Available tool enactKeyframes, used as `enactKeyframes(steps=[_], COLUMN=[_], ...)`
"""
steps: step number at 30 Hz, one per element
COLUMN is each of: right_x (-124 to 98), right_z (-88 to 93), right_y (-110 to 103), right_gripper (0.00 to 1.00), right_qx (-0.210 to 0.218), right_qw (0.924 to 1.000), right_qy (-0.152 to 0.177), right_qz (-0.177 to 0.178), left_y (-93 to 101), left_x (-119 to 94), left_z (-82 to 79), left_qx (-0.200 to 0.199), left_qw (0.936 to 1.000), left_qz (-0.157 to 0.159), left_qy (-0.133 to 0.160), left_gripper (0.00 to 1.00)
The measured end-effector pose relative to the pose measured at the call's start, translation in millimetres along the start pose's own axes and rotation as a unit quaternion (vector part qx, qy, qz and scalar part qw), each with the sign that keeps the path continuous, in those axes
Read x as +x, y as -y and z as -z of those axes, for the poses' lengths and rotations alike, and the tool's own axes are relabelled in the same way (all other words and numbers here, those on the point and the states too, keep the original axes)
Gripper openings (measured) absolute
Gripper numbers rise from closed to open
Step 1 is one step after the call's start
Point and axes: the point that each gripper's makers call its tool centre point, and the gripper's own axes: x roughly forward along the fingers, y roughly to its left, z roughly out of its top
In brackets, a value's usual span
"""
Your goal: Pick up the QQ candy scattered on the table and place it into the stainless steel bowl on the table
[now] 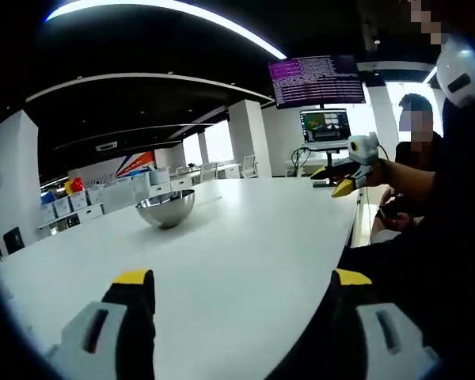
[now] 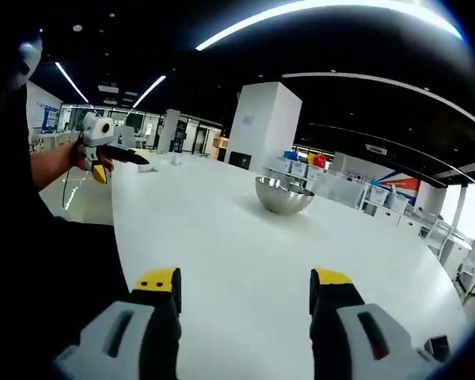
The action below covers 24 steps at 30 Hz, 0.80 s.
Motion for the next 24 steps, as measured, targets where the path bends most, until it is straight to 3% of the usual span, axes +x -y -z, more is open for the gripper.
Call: enactKeyframes(steps=[24], right_x=[4.9], right_z=[0.3], right_y=[-2.5], right_gripper=[0.65], right_qx=[-0.003], right_qw=[1.0], right_qy=[-0.007], right_qz=[-0.004], left_y=[-3.1], left_x=[-4.7], left_z=[1.7], left_qx=[-0.004], left_qw=[1.0], left_qz=[-0.001], left_qy=[0.007], left_gripper=[0.9])
